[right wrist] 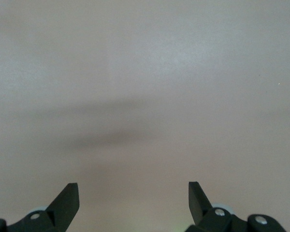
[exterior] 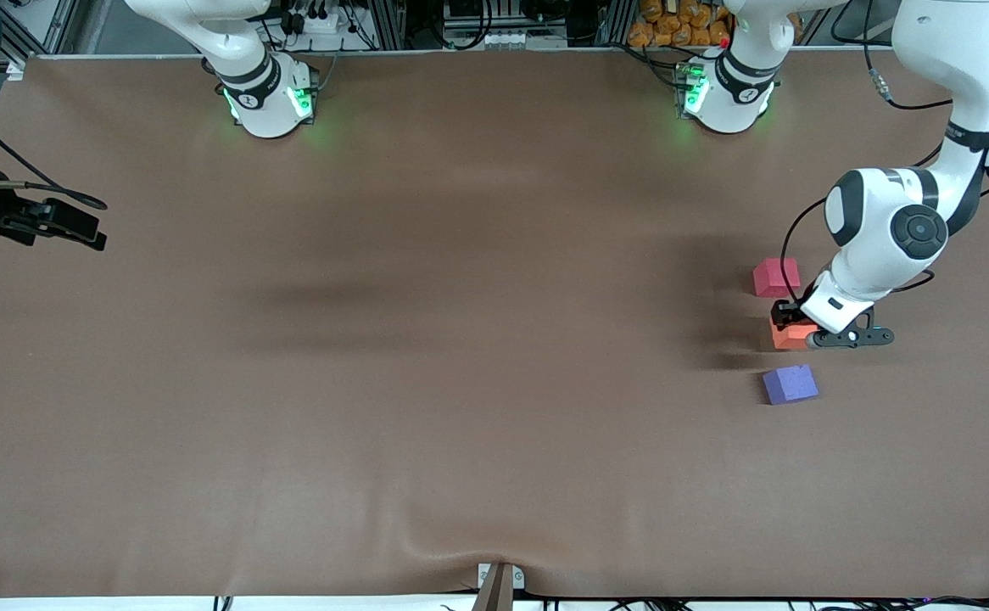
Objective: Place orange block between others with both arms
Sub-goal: 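Lower the orange cube and open the left gripper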
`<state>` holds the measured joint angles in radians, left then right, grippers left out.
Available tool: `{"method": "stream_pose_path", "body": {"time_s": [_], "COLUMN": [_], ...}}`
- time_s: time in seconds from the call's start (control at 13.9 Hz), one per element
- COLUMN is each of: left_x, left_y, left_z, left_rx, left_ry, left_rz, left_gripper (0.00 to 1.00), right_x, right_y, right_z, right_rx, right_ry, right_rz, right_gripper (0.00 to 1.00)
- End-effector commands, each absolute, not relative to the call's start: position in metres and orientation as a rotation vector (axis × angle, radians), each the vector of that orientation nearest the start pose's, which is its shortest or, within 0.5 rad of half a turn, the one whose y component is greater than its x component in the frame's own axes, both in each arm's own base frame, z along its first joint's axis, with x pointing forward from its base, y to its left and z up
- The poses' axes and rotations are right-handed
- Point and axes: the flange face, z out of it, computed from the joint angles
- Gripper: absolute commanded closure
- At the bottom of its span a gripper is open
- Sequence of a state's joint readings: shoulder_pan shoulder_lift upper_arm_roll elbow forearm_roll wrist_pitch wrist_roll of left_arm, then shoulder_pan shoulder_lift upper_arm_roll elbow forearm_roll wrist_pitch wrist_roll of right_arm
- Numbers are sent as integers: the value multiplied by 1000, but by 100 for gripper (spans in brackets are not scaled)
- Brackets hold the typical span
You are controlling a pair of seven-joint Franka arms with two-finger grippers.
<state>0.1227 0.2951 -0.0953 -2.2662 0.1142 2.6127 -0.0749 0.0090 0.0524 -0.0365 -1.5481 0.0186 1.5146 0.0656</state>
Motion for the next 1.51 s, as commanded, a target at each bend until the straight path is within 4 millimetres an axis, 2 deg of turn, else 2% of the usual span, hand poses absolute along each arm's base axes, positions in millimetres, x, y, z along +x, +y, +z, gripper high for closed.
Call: {"method": "stream_pose_path", "body": {"time_s": [0.0, 0.36, 0.5, 0.93, 1.44], "left_x": [541, 540, 540, 539, 540], "left_y": [11, 10, 12, 18, 9], "left_z": [228, 220, 217, 209, 200], "left_rx": [-3110, -3112, -3111, -3118, -3130], "left_ry": [19, 36, 107, 90, 106], "left_rz": [-106, -92, -81, -63, -46], "left_gripper": [62, 62, 62, 63, 63], "right_x": [556, 558, 559, 561, 561], "right_y": [-12, -9, -8, -8, -3], "right_z": [604, 603, 602, 603, 602], "right_rx": [-3109, -3109, -3110, -3110, -3111], "right_ry": [167, 160, 155, 155, 143], "right_rz": [125, 118, 118, 101, 102], "right_gripper": [0, 0, 0, 0, 0]}}
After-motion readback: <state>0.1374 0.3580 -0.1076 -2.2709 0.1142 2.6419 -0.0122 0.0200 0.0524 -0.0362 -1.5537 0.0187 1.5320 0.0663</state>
